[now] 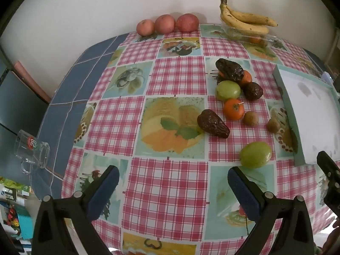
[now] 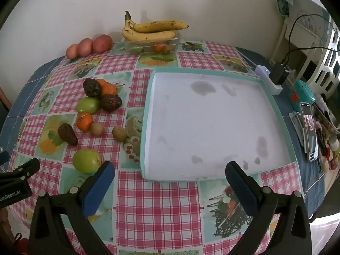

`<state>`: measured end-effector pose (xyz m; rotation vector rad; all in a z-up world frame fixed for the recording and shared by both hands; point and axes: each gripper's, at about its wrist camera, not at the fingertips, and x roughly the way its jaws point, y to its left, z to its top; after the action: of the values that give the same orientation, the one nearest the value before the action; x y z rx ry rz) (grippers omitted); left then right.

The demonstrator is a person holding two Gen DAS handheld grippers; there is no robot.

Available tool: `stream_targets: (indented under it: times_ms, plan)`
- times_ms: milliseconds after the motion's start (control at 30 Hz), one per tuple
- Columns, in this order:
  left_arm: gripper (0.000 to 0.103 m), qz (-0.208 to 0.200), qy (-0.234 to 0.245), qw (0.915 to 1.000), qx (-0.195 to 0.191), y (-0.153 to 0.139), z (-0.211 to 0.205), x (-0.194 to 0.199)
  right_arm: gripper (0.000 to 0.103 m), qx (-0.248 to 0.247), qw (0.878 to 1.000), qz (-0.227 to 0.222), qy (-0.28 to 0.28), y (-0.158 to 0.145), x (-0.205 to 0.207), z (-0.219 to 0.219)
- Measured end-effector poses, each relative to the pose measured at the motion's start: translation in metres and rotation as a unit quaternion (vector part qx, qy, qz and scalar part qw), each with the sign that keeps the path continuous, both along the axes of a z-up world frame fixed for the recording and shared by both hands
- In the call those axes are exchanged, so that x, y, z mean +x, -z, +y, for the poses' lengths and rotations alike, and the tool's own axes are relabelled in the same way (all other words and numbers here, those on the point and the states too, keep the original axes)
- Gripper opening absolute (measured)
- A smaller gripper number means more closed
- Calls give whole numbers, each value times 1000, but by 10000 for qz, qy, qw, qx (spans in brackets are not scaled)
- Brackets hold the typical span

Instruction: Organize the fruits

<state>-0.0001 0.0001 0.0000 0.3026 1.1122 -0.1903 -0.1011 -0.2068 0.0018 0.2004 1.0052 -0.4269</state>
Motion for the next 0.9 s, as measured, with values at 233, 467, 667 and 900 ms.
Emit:
stream_targets:
  times_ms: [233, 467, 667, 900]
  plan:
    - [103, 4, -14, 10000, 10, 0, 0, -1, 103, 5, 10000, 5, -3, 0, 0, 0]
    - [103, 4, 3, 10000, 18, 0, 0, -1, 103, 15, 10000, 7, -2, 1, 0, -1]
    - [103, -4, 2, 10000, 3, 0, 0, 0, 103, 28, 10000, 14, -3, 2, -1, -1]
    - [103, -4, 1, 10000, 3, 0, -3, -2, 103, 46, 10000, 33, 14, 3, 0, 0]
